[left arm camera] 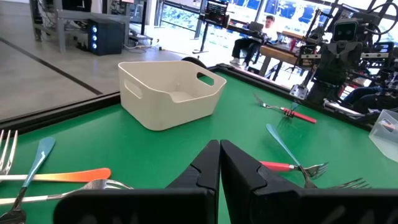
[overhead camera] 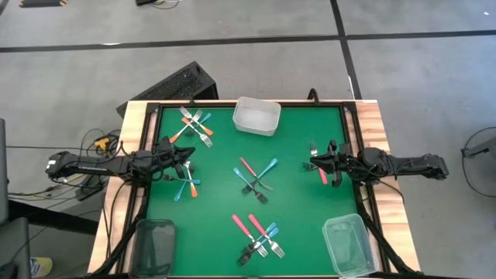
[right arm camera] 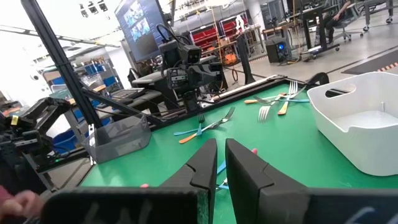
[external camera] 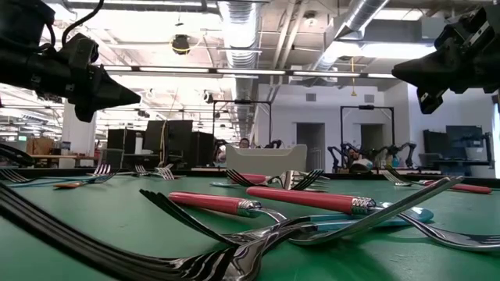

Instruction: Sort silverware by color (type)

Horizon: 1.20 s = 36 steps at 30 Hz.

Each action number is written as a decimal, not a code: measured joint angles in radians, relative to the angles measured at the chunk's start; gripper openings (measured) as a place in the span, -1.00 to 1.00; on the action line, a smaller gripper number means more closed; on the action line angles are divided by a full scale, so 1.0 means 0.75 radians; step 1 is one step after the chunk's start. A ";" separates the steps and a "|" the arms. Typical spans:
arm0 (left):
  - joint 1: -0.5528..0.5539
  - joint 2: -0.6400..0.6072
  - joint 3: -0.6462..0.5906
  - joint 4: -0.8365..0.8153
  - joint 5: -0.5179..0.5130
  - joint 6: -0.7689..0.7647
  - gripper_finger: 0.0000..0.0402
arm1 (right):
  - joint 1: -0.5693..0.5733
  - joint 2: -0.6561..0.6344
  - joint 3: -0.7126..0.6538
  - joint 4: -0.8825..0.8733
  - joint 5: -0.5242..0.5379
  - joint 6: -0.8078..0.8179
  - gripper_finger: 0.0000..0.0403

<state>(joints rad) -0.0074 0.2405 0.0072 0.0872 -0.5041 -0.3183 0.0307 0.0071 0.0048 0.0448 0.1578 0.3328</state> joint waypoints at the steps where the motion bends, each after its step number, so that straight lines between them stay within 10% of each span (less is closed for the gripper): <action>1: -0.001 0.000 0.000 0.000 0.000 0.000 -1.00 | -0.001 0.000 0.000 0.000 0.000 0.000 -0.71; 29: 0.000 0.000 0.000 0.009 0.001 -0.042 -1.00 | 0.000 0.000 0.000 0.004 0.001 0.000 -0.71; 36: -0.001 0.002 0.000 0.042 0.064 -0.042 -1.00 | -0.040 0.001 0.001 0.176 0.188 -0.044 -0.71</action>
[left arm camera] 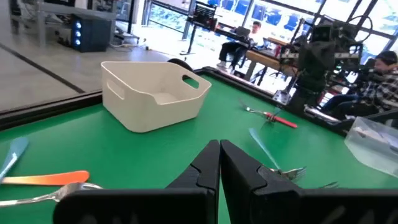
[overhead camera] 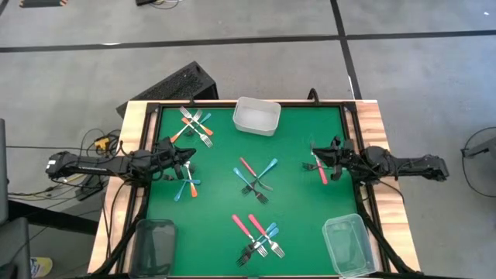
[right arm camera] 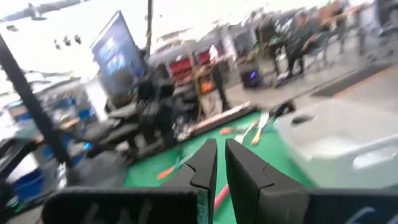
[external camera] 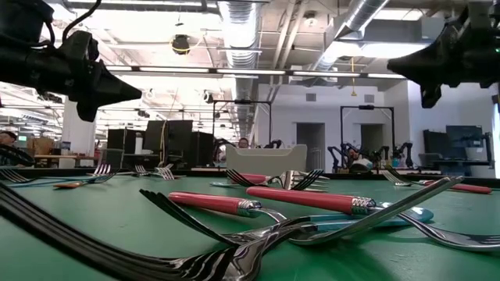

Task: Sort silverware by color (type)
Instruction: Put the blue fork into the transparent bin

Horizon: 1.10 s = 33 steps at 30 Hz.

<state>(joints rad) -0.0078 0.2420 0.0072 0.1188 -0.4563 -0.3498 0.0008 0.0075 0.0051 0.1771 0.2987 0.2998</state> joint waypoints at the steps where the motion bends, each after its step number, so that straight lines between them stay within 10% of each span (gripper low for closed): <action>1: 0.000 0.000 0.000 -0.001 -0.013 0.011 -1.00 | -0.013 0.000 0.002 0.047 0.021 -0.070 -0.71; 11: 0.060 0.070 0.048 0.169 0.017 0.163 -0.97 | -0.136 0.044 0.147 -0.192 0.024 -0.114 -0.60; 26: 0.146 0.824 0.358 0.239 0.202 0.145 -0.40 | 0.030 0.494 0.214 -0.493 0.024 0.239 -0.21; 33: 0.069 0.998 0.415 0.462 0.213 0.147 -0.41 | 0.056 0.793 0.517 -1.042 0.100 0.418 -0.27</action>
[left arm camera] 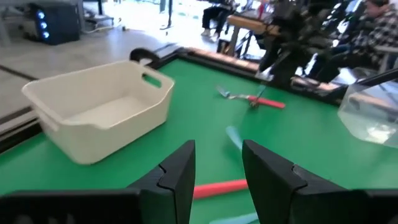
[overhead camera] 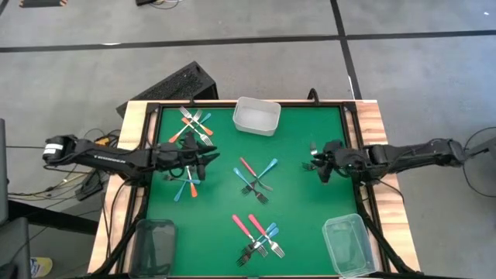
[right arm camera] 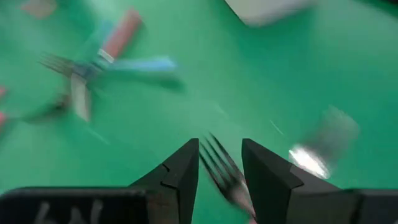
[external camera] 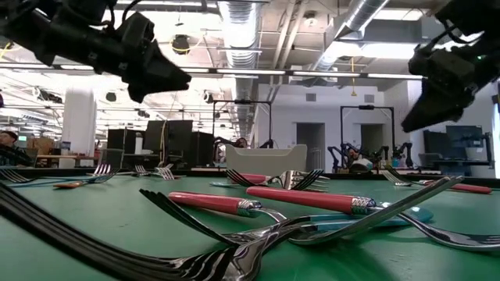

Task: Sort silverware by color (type)
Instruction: Put the blue fork into the transparent bin

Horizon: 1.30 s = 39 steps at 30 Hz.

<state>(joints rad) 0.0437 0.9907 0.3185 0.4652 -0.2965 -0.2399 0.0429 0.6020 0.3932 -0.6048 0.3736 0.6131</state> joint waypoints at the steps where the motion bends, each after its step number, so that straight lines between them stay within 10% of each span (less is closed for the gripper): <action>1: -0.006 0.016 0.004 0.029 -0.002 0.010 -0.42 | -0.007 0.047 0.033 -0.050 -0.002 0.033 -0.28; 16: 0.000 0.197 0.018 0.239 -0.026 0.308 -0.42 | -0.098 0.653 0.446 -0.739 -0.124 -0.005 -0.28; 24: 0.000 0.307 0.018 0.211 -0.065 0.317 -0.42 | -0.172 0.947 0.430 -0.751 -0.356 -0.257 -0.28; 39: 0.120 0.354 0.018 0.247 -0.170 0.484 -0.42 | -0.310 1.200 0.449 -0.610 -0.289 -0.467 -0.28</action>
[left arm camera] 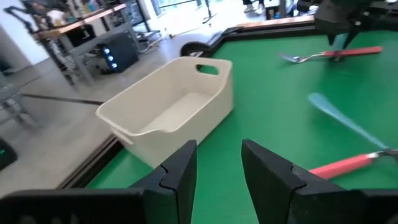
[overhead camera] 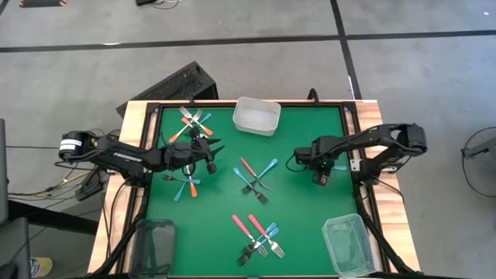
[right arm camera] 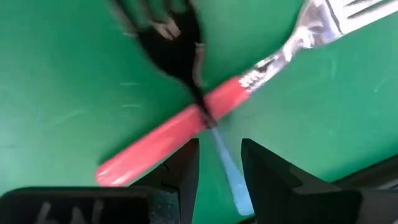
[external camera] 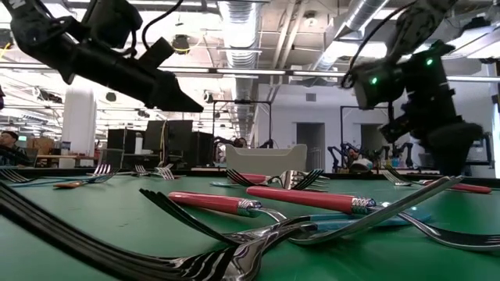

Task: Sort silverware by color (type)
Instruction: Put the blue fork into the transparent bin

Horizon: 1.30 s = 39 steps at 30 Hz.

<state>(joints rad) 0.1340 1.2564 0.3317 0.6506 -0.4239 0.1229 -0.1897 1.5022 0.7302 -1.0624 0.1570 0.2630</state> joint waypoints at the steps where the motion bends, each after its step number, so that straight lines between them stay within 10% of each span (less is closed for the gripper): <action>1: 0.012 0.000 0.000 -0.002 0.002 0.000 -0.42 | -0.021 0.020 0.000 -0.006 0.001 0.000 -0.28; 10: 0.098 0.000 0.000 -0.007 0.133 0.016 -0.42 | -0.110 0.160 0.008 -0.004 -0.008 -0.013 -0.34; 20: 0.137 0.000 0.000 0.006 0.142 -0.058 -0.42 | -0.110 0.139 0.020 0.031 -0.068 -0.019 -0.90; 39: 0.034 -0.001 0.000 -0.012 0.167 -0.191 -0.42 | 0.143 -0.393 0.226 -0.091 -0.133 0.726 -0.96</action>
<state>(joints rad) 0.1593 1.2560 0.3317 0.6416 -0.2989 -0.0206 -0.0827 1.2074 0.8996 -1.1306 0.0574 0.8074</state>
